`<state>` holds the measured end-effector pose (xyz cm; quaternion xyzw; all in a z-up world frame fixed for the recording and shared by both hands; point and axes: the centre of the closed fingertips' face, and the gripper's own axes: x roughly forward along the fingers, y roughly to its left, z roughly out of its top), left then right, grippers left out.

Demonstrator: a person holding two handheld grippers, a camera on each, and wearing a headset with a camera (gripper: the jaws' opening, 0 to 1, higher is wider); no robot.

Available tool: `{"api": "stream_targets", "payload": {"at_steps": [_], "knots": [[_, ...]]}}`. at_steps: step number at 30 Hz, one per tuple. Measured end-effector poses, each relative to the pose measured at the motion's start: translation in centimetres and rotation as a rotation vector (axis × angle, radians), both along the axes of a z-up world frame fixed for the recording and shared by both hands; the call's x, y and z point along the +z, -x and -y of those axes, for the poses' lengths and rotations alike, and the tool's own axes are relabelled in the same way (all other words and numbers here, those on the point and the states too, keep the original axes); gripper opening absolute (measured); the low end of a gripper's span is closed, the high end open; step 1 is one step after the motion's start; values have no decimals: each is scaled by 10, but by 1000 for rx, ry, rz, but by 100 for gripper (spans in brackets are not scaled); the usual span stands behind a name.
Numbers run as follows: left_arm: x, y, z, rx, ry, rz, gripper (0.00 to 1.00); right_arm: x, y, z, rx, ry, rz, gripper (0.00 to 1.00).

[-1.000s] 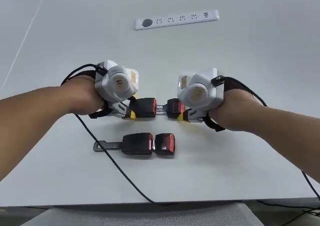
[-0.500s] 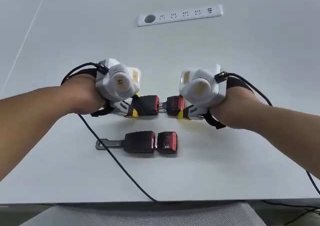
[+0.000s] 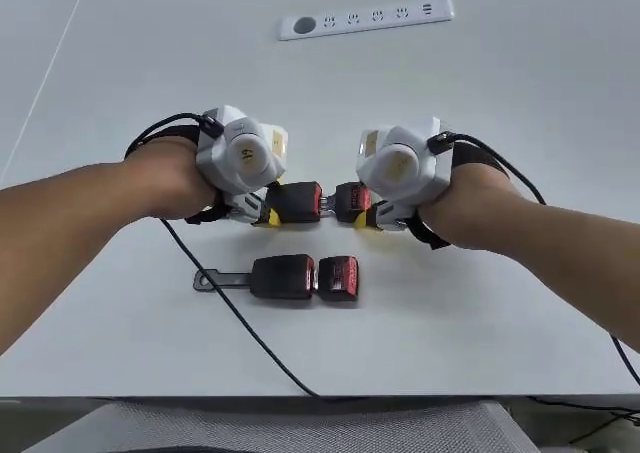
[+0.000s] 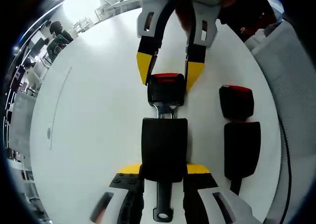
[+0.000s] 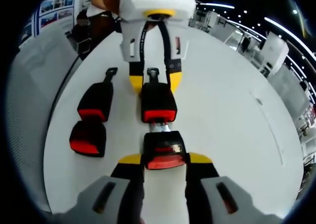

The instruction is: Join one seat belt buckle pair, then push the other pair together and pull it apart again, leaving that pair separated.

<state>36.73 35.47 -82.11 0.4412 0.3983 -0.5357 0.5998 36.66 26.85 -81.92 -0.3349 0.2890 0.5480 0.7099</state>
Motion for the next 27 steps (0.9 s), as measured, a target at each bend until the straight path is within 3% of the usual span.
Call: {"api": "stream_targets", "payload": {"at_steps": [13,27], "knots": [[-1,0,2,-24,-28,-11,30,0,-2,-10,1,5,-2,29],[-2,-1,2,1,2,-3,30,-2,-3,-7,4,-6,1,30]]}}
